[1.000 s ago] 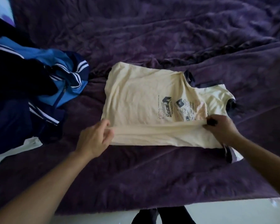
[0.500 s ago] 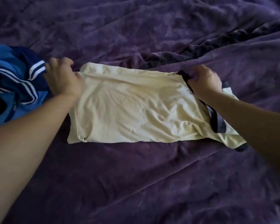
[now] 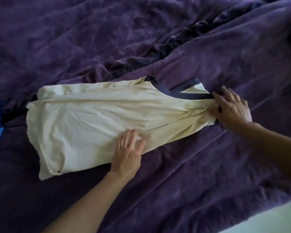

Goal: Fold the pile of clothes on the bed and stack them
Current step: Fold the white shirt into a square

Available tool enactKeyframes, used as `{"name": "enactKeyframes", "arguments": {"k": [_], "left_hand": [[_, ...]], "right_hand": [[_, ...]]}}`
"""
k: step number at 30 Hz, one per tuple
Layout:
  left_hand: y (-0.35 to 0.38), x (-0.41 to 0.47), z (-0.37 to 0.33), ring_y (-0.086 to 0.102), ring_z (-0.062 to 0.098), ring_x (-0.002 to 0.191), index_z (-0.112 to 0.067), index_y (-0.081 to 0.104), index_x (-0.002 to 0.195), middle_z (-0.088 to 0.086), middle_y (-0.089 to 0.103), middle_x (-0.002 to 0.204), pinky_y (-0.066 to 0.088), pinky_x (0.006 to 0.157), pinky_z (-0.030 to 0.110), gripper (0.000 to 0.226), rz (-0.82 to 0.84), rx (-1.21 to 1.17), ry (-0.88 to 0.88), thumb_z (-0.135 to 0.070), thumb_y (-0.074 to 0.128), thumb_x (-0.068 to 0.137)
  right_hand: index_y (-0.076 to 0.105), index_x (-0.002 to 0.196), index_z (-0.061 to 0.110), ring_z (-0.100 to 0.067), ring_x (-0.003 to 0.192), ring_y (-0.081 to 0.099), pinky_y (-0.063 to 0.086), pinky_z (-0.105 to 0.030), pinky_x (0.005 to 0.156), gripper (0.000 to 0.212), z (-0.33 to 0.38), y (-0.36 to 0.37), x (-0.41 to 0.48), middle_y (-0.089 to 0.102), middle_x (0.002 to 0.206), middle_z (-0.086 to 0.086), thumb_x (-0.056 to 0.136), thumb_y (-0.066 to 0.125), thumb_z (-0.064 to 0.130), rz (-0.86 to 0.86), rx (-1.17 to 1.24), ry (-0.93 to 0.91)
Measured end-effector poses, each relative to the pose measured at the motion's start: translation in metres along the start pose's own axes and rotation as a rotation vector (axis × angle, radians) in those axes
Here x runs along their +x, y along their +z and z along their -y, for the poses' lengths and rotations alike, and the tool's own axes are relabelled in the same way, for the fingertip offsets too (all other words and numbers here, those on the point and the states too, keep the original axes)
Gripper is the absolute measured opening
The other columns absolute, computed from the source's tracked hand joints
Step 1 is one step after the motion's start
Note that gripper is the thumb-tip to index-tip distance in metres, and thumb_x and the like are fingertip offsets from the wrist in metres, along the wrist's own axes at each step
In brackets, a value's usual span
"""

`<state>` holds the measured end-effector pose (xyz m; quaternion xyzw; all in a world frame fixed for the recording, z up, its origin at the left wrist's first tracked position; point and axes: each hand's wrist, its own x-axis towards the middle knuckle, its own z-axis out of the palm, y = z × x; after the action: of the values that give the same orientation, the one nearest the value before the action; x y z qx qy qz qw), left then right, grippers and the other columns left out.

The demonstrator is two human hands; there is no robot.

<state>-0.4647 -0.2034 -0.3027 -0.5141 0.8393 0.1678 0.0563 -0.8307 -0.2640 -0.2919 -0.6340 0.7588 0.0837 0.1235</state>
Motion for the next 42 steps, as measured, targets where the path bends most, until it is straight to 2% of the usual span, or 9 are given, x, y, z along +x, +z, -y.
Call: {"name": "enactKeyframes", "arguments": {"k": [6,11,15,21,25,27,31,37,42], "left_hand": [[0.0,-0.01,-0.025,0.055,0.03,0.119,-0.027,0.064,0.12,0.014,0.057,0.128,0.05,0.09,0.044,0.056,0.155,-0.032,0.012,-0.017,0.075,0.066],[-0.001,-0.021,-0.006,0.052,0.027,0.121,-0.027,0.059,0.126,0.01,0.054,0.131,0.047,0.092,0.042,0.056,0.164,-0.014,-0.001,-0.02,0.07,0.072],[-0.011,-0.037,0.017,0.06,0.027,0.106,-0.021,0.066,0.109,0.008,0.061,0.115,0.05,0.085,0.04,0.041,0.119,-0.101,-0.127,-0.016,0.073,0.069],[-0.026,-0.075,0.049,0.061,0.033,0.098,-0.006,0.069,0.097,0.012,0.063,0.103,0.052,0.076,0.044,0.024,0.003,-0.263,-0.377,-0.001,0.069,0.073],[-0.031,-0.088,0.062,0.058,0.032,0.1,-0.006,0.068,0.107,0.012,0.062,0.108,0.051,0.084,0.043,0.028,-0.086,-0.328,-0.489,-0.002,0.066,0.079],[-0.033,-0.087,0.062,0.058,0.033,0.103,-0.005,0.066,0.11,0.014,0.06,0.113,0.051,0.086,0.045,0.031,-0.15,-0.349,-0.492,-0.002,0.066,0.079],[-0.033,-0.062,0.048,0.055,0.033,0.11,-0.01,0.062,0.121,0.015,0.054,0.126,0.052,0.084,0.043,0.045,-0.254,-0.32,-0.337,-0.002,0.066,0.077],[-0.006,-0.021,0.037,0.036,0.023,0.126,-0.02,0.045,0.137,0.002,0.043,0.131,0.033,0.106,0.037,0.05,0.082,-0.196,-0.234,-0.017,0.049,0.088],[-0.021,-0.021,0.061,0.051,0.019,0.108,-0.016,0.063,0.122,0.0,0.056,0.117,0.045,0.091,0.034,0.037,-0.061,-0.616,-0.34,-0.009,0.05,0.088]], "right_hand": [[0.043,0.139,0.02,-0.028,0.117,0.055,0.046,-0.042,0.096,0.087,0.013,-0.01,0.008,0.058,0.126,-0.007,0.068,0.075,0.059,0.102,0.48,0.5],[0.069,0.101,0.007,-0.011,0.059,0.068,0.05,-0.02,0.047,0.044,0.031,-0.019,-0.006,0.07,0.085,-0.006,0.065,0.087,0.025,0.254,0.989,0.599],[0.071,0.094,0.02,-0.022,0.081,0.072,0.057,-0.037,0.07,0.042,0.061,-0.072,-0.005,0.073,0.096,-0.01,0.057,0.09,0.029,0.279,1.179,0.355],[0.059,0.117,0.033,-0.011,0.084,0.066,0.052,-0.027,0.071,0.058,0.2,-0.085,-0.022,0.067,0.097,0.002,0.065,0.084,0.027,0.351,0.836,-0.043],[0.041,0.141,0.016,-0.018,0.081,0.06,0.047,-0.027,0.066,0.075,0.273,-0.033,-0.032,0.061,0.096,-0.001,0.077,0.079,0.028,0.713,0.83,-0.032],[0.052,0.132,0.013,-0.017,0.078,0.061,0.051,-0.032,0.067,0.054,0.271,-0.016,-0.033,0.063,0.087,0.002,0.083,0.073,0.024,0.596,0.893,0.047],[0.061,0.11,0.028,-0.008,0.073,0.061,0.044,-0.028,0.071,0.031,0.211,-0.007,-0.02,0.063,0.097,0.007,0.08,0.066,0.032,-0.024,0.703,0.234],[0.064,0.106,0.005,-0.026,0.086,0.07,0.059,-0.041,0.073,0.038,0.179,0.013,-0.026,0.072,0.097,-0.012,0.076,0.079,0.024,0.397,1.063,0.36],[0.063,0.097,0.006,-0.01,0.064,0.07,0.053,-0.022,0.05,0.028,0.207,-0.025,-0.042,0.072,0.079,-0.004,0.076,0.079,0.013,0.221,1.144,0.201]]}}
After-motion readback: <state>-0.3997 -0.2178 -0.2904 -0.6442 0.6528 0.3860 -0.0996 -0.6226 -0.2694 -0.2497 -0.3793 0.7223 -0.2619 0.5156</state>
